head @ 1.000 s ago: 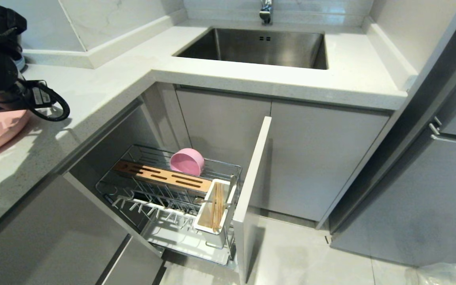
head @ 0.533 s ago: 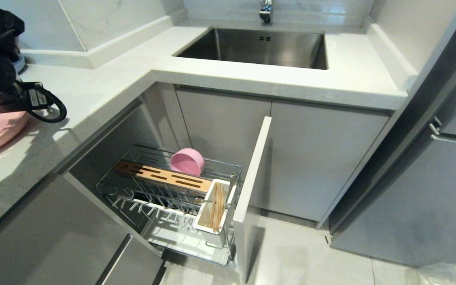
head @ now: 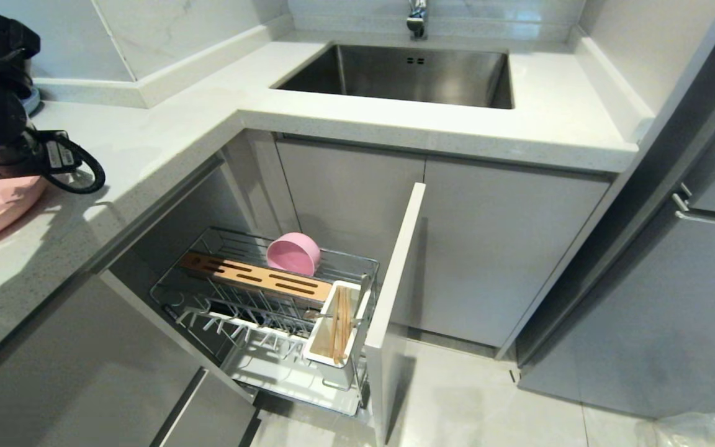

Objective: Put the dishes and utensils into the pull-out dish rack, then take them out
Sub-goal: Pick up the plate and place it in the cupboard

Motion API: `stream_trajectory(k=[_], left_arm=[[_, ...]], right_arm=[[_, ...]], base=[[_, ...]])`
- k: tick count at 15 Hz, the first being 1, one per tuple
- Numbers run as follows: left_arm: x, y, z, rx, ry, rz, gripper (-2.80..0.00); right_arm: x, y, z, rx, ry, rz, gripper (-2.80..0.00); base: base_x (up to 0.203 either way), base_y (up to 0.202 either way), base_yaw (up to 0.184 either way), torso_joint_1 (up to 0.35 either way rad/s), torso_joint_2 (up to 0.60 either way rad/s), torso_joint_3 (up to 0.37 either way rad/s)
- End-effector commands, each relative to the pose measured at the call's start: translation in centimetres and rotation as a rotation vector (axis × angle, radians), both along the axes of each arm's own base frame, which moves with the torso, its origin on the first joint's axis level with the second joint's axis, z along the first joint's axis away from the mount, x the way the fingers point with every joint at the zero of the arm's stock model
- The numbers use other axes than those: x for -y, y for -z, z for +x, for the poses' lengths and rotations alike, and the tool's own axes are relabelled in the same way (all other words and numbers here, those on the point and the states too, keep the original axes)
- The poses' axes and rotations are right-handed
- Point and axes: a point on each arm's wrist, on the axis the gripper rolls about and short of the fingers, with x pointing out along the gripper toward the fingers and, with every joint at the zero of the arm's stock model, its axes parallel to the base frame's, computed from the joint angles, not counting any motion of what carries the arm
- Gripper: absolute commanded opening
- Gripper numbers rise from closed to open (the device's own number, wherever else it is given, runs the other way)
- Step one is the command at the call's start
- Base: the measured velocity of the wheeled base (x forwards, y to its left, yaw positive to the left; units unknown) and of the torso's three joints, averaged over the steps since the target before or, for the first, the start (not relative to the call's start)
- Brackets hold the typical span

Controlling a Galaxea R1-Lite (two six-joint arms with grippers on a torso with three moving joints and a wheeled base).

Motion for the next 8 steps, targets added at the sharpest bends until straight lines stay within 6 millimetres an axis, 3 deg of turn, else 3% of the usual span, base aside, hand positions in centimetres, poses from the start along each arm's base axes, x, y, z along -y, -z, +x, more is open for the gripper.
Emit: stream_trajectory(k=[1,8], left_arm=[[-0.04,0.19,0.15,-0.008,-0.004,0.000,-2.80],[-0.03,0.09,0.05,-0.005,-0.004,0.001,-2.80]], right_arm=[[0.00,0.04,0.01,-0.001,0.000,0.000,-2.80],[0.00,0.04,0.01,-0.001,0.000,0.000,-2.80]], base=[[0.000,0.000,0.000,0.000,0.00,0.000],[0.000,0.000,0.000,0.000,0.00,0.000]])
